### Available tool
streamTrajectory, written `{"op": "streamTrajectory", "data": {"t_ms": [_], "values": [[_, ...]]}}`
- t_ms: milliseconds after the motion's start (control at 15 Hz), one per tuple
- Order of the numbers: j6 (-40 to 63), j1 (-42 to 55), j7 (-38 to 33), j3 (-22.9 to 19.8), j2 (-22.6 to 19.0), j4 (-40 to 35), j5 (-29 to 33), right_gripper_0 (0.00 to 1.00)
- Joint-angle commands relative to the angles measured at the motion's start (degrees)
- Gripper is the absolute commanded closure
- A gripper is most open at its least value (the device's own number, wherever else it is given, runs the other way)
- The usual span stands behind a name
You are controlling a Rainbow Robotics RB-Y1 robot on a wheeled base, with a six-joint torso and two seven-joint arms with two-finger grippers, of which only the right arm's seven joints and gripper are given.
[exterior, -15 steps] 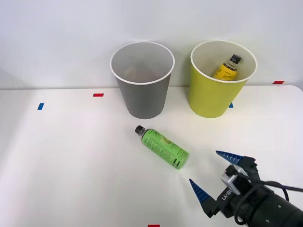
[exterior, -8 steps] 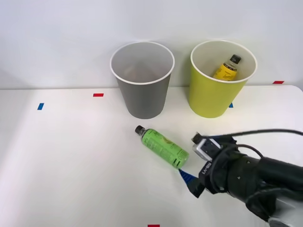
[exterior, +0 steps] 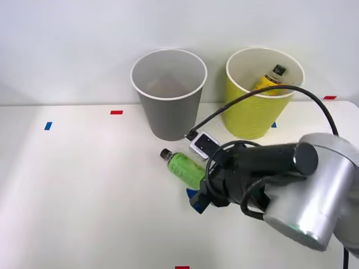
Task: Put cans in the gray bin, plastic bottles in the light green bin
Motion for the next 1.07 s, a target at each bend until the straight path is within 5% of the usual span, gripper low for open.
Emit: {"op": "streamTrajectory", "data": {"t_ms": [67, 1067], "values": [[1.6, -6.9, -0.8, -0.2, -1.2, 7.0, -9.8, 0.0], [-0.3, -13.0, 6.3, -0.9, 10.8, 31.2, -7.5, 0.0]]}}
